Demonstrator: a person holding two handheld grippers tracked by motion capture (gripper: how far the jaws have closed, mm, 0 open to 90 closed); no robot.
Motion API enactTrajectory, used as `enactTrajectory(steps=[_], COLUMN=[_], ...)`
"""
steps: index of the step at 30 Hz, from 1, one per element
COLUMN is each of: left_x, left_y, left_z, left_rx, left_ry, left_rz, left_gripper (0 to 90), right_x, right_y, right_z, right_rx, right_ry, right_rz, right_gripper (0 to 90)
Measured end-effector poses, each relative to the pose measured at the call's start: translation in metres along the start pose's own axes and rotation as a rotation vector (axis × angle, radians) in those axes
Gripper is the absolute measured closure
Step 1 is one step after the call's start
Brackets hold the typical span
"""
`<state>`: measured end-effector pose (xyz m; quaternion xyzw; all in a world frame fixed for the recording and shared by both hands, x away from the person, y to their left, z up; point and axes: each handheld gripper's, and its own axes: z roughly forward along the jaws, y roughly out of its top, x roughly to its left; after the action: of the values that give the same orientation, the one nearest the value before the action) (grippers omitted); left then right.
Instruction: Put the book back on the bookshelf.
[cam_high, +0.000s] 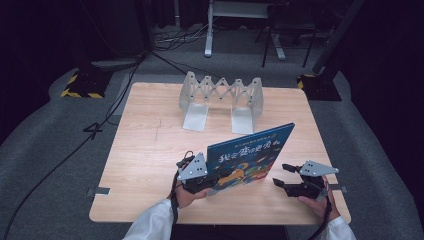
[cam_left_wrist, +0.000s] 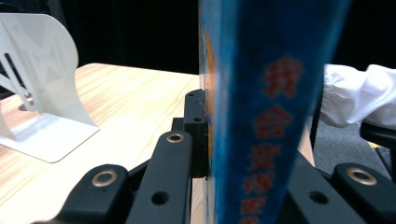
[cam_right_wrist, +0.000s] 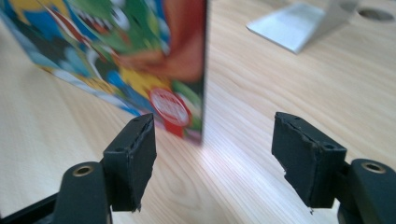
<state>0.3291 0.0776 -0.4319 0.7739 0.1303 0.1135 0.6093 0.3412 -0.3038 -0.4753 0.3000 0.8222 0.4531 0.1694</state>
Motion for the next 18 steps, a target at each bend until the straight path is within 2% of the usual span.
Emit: enactTrajectory(steps=[3, 6, 8, 12, 18], left_x=[0.001, 0.003, 0.005, 0.008, 0.014], left_y=[0.0, 0.0, 0.0, 0.001, 0.002], left_z=[0.001, 0.001, 0.002, 0.003, 0.004], left_rx=[-0.004, -0.007, -0.008, -0.001, -0.001], left_ry=[0.01, 0.013, 0.019, 0.047, 0.081], left_rz=[-0.002, -0.008, -0.02, -0.013, -0.027], left_gripper=[81.7, 81.4, 81.3, 80.2, 81.1], right_x=[-0.006, -0.008, -0.008, -0.009, -0.01], right_y=[-0.005, -0.007, -0.008, -0.01, -0.012], right_z=[0.002, 0.003, 0.004, 0.006, 0.008], right_rx=[0.025, 0.024, 0.035, 0.052, 0.075], right_ry=[-0.013, -0.01, -0.014, -0.025, -0.039], right_rz=[0.026, 0.048, 0.048, 0.05, 0.057], right_gripper=[29.7, 29.4, 29.4, 29.5, 30.0])
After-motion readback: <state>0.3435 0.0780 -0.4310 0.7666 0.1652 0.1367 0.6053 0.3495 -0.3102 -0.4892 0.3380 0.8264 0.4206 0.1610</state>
